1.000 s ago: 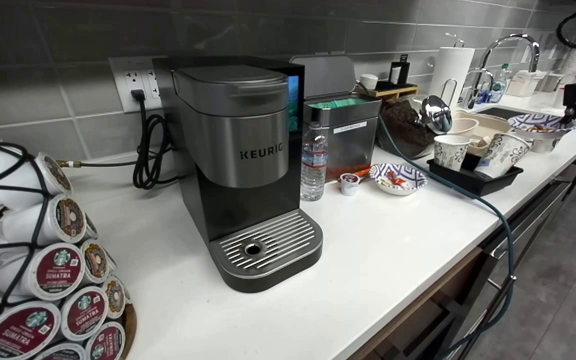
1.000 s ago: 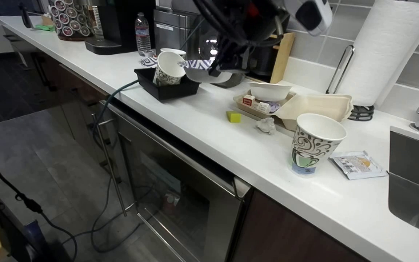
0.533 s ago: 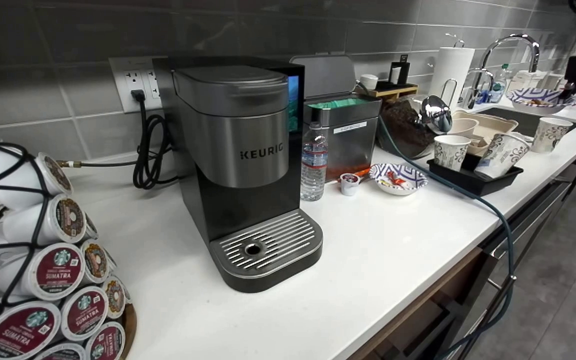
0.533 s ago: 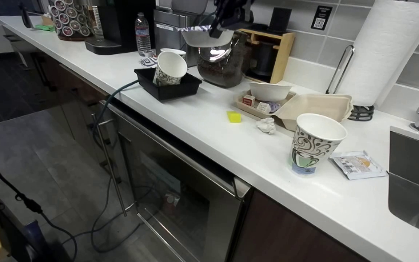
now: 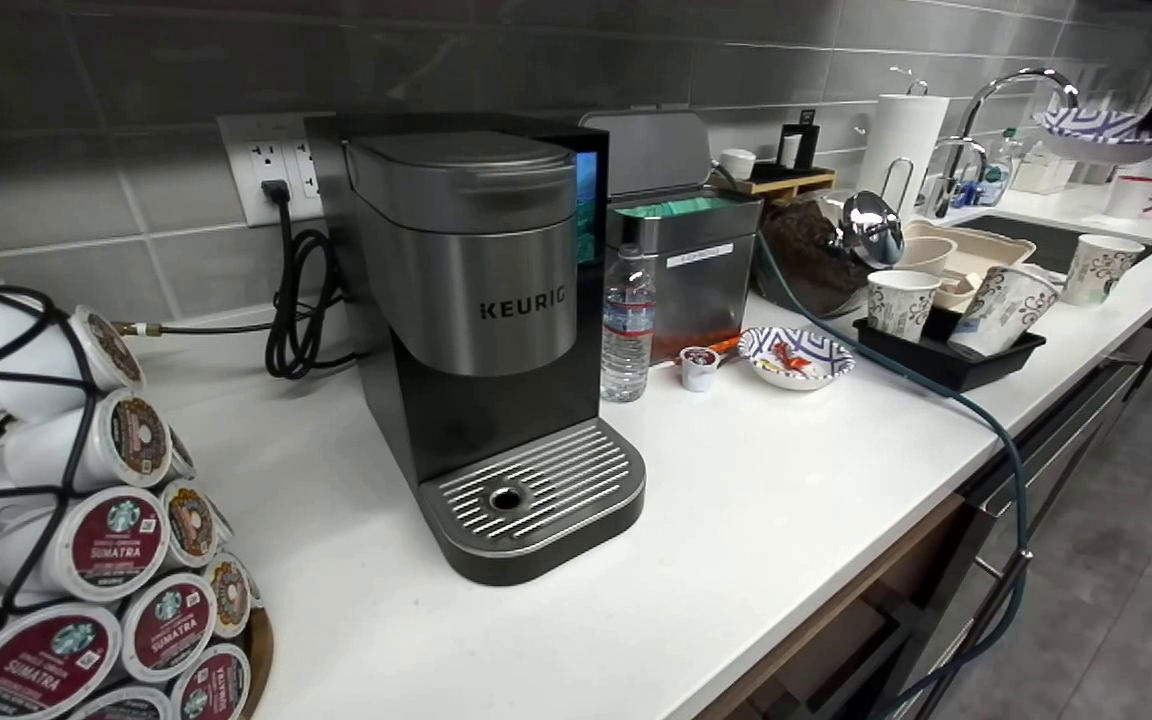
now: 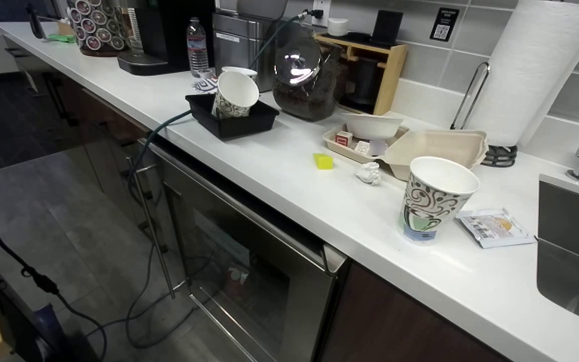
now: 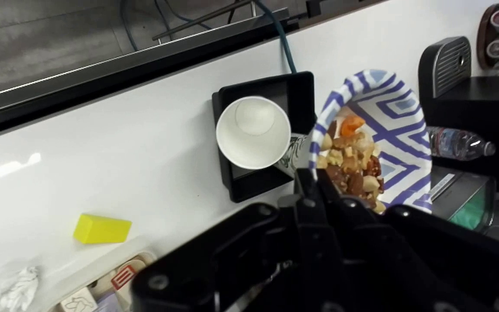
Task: Move the black tray to the right and move the white bowl to the left
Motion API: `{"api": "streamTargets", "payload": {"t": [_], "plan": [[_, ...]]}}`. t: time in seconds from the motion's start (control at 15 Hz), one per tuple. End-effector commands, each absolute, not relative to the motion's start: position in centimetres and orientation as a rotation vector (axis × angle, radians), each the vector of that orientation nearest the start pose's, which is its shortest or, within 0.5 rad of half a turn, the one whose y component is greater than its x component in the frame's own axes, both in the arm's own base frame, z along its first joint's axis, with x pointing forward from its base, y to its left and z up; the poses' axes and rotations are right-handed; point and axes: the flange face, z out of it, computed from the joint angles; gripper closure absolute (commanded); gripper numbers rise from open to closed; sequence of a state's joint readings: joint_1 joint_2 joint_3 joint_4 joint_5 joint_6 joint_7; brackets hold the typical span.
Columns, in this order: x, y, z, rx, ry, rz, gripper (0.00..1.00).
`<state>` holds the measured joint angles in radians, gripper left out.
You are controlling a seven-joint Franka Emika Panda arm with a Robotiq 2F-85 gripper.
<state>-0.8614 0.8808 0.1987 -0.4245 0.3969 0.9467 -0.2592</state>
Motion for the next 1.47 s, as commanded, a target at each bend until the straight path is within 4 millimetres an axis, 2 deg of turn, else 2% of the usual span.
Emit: {"api": "streamTargets", "payload": {"t": [0.0, 0.2, 0.27, 0.33, 0.6, 0.73, 0.93, 1.07, 1.4], "plan": [[52.8, -40.7, 56.1, -2.552, 0.200, 0.159, 0.99], [52.9, -38.8, 56.3, -2.573, 0.064, 0.237, 0.99], [53.1, -38.5, 55.6, -2.581, -0.016, 0.262, 0.99], [53.6, -38.9, 56.1, -2.570, 0.093, 0.199, 0.97], [53.7, -38.5, 55.3, -2.579, 0.009, 0.247, 0.97], [53.5, -38.7, 55.3, -2.561, 0.073, 0.250, 0.99], [53.0, -37.7, 56.6, -2.505, 0.244, 0.297, 0.99], [52.8, -36.9, 58.2, -2.469, 0.336, 0.288, 0.99], [52.8, -33.1, 61.9, -2.392, 0.380, 0.293, 0.99]]}}
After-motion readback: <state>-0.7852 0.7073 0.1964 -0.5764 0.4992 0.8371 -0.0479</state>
